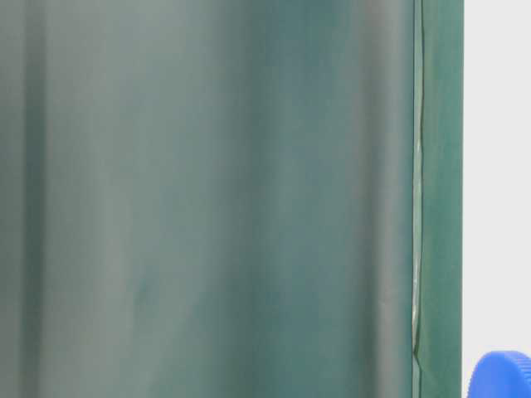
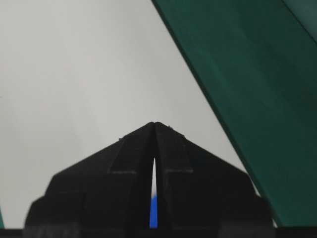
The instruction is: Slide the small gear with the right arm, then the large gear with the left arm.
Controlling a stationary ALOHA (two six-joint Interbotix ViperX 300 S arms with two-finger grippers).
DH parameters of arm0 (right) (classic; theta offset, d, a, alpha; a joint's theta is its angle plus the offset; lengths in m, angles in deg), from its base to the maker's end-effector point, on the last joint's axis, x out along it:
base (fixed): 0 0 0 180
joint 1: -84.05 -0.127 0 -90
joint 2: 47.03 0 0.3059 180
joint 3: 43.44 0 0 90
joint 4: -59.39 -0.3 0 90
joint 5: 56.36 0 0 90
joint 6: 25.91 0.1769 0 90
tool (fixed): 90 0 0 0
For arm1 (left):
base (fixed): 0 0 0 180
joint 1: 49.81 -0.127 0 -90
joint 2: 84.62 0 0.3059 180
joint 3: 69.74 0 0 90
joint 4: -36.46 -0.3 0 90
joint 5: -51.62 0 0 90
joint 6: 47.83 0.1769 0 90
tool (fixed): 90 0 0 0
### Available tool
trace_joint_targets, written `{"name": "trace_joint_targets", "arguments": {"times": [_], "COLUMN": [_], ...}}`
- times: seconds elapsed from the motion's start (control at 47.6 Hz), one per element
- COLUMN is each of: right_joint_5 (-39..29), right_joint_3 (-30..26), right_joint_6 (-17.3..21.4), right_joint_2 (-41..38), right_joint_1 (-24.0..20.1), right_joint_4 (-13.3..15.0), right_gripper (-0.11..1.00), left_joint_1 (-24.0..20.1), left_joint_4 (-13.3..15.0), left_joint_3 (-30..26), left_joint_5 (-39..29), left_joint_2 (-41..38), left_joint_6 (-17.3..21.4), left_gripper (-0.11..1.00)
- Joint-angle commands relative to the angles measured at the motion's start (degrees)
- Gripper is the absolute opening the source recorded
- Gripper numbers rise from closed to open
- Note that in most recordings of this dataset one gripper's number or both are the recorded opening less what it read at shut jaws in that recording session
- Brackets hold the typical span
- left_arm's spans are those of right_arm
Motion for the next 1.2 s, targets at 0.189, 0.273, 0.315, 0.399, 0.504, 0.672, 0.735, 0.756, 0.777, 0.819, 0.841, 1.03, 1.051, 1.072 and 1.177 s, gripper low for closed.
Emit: {"name": "trace_joint_targets", "arguments": {"times": [0.189, 0.273, 0.315, 0.399, 0.504, 0.672, 0.735, 0.756, 0.777, 0.819, 0.841, 1.03, 1.051, 1.072, 1.177], "right_joint_5": [1.41, 1.76, 1.85, 2.02, 2.11, 2.11, 2.11, 2.11, 2.11, 2.11, 2.11, 2.11, 2.11, 2.11, 2.11], "right_joint_3": [0.0, 0.18, 0.18, 0.18, 0.35, 0.53, 0.62, 0.62, 0.79, 0.79, 0.79, 1.23, 1.23, 1.23, 1.41], "right_joint_6": [-0.09, 0.0, 0.09, 0.18, 0.26, 0.26, 0.35, 0.35, 0.35, 0.35, 0.35, 0.53, 0.53, 0.53, 0.53], "right_joint_2": [0.0, -0.09, -0.18, -0.18, -0.26, -0.35, -0.35, -0.35, -0.35, -0.35, -0.35, -0.35, -0.35, -0.35, -0.35], "right_joint_1": [-0.09, -0.09, -0.09, -0.09, -0.09, 0.0, -0.09, -0.09, -0.09, -0.09, 0.0, -0.09, -0.09, -0.09, -0.09], "right_joint_4": [0.18, 0.18, 0.18, 0.18, 0.18, 0.18, 0.09, 0.09, 0.18, 0.09, 0.18, 0.09, 0.0, 0.0, 0.0], "right_gripper": [0.5, 0.5, 0.5, 0.5, 0.5, 0.5, 0.5, 0.5, 0.5, 0.5, 0.5, 0.5, 0.5, 0.5, 0.5], "left_joint_1": [-1.14, -1.85, -2.2, -2.46, -2.72, -3.16, -3.16, -3.16, -3.08, -3.16, -3.16, -3.16, -3.16, -3.16, -3.52], "left_joint_4": [0.09, 0.09, 0.09, 0.09, 0.09, 0.09, 0.09, 0.09, 0.09, 0.09, 0.09, 0.09, 0.09, 0.09, 0.09], "left_joint_3": [1.93, 2.64, 2.72, 2.81, 2.9, 3.52, 3.78, 3.87, 3.96, 4.04, 4.13, 4.13, 4.13, 4.04, 4.13], "left_joint_5": [0.35, 0.53, 0.53, 0.53, 0.62, 1.41, 2.46, 2.9, 3.25, 4.04, 4.48, 5.71, 5.71, 5.71, 5.71], "left_joint_2": [-1.58, -4.04, -5.36, -8.35, -10.63, -13.27, -14.15, -14.5, -14.77, -15.47, -15.82, -18.72, -18.9, -18.98, -19.51], "left_joint_6": [-0.26, -0.97, -1.32, -1.58, -1.58, -1.67, -1.76, -1.85, -1.85, -2.02, -2.02, -2.11, -2.11, -2.11, -2.11], "left_gripper": [-0.01, -0.01, -0.01, -0.01, -0.01, -0.01, -0.01, -0.01, -0.01, -0.01, -0.01, -0.01, -0.01, -0.01, -0.01]}}
